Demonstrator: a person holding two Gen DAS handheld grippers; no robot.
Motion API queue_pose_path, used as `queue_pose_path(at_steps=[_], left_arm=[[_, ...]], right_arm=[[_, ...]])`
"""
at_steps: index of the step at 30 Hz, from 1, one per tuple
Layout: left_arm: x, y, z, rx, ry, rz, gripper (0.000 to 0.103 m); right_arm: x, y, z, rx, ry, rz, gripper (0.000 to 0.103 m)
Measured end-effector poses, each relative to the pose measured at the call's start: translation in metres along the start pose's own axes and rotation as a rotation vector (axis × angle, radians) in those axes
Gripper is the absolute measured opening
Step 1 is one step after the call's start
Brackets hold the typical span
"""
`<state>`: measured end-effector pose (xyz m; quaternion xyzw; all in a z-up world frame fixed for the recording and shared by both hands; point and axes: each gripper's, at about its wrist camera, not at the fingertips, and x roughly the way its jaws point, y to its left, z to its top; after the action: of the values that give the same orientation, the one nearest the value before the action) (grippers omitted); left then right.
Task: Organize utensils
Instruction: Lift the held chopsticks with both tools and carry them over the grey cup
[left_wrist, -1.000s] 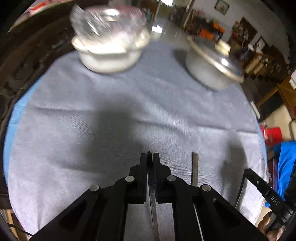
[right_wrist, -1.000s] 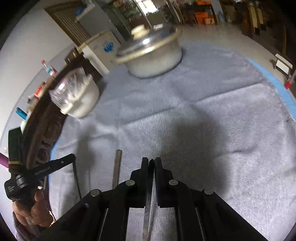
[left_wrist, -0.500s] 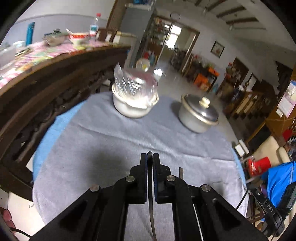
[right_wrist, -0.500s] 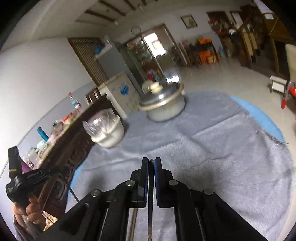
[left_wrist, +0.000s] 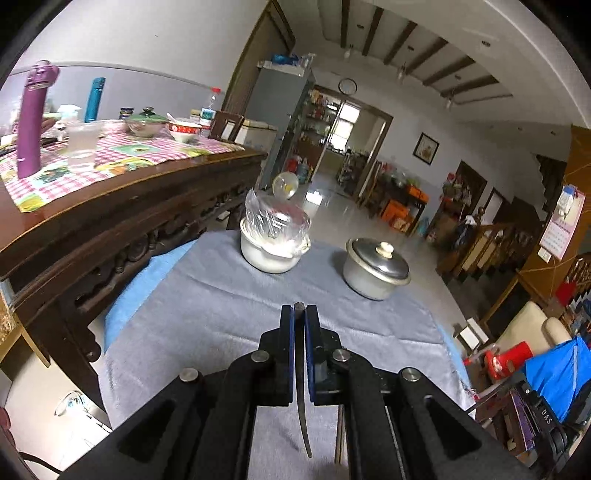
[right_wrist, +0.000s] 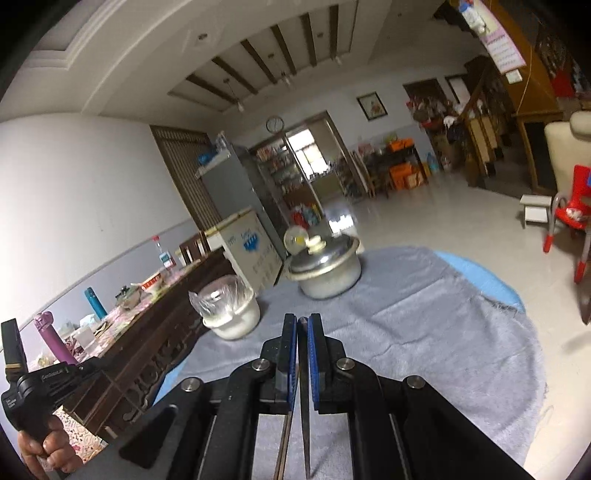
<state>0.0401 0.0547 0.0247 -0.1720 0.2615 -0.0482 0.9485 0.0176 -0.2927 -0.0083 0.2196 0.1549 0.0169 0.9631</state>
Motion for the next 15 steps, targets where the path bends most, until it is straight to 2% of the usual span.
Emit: queue_pose_path(at_steps=[8, 15], left_arm=[[-0.033, 0.005, -0.003, 0.000, -0.032, 0.018, 0.005], [-0.057, -0.001, -0.001, 0.034, -0.079, 0.024, 0.005]], right_arm=[[-0.036, 0.019, 0.008, -0.066, -0.102, -0.022, 0.007], [-0.059, 0.026, 0.013, -0.104, -0.154, -0.035, 0.007]])
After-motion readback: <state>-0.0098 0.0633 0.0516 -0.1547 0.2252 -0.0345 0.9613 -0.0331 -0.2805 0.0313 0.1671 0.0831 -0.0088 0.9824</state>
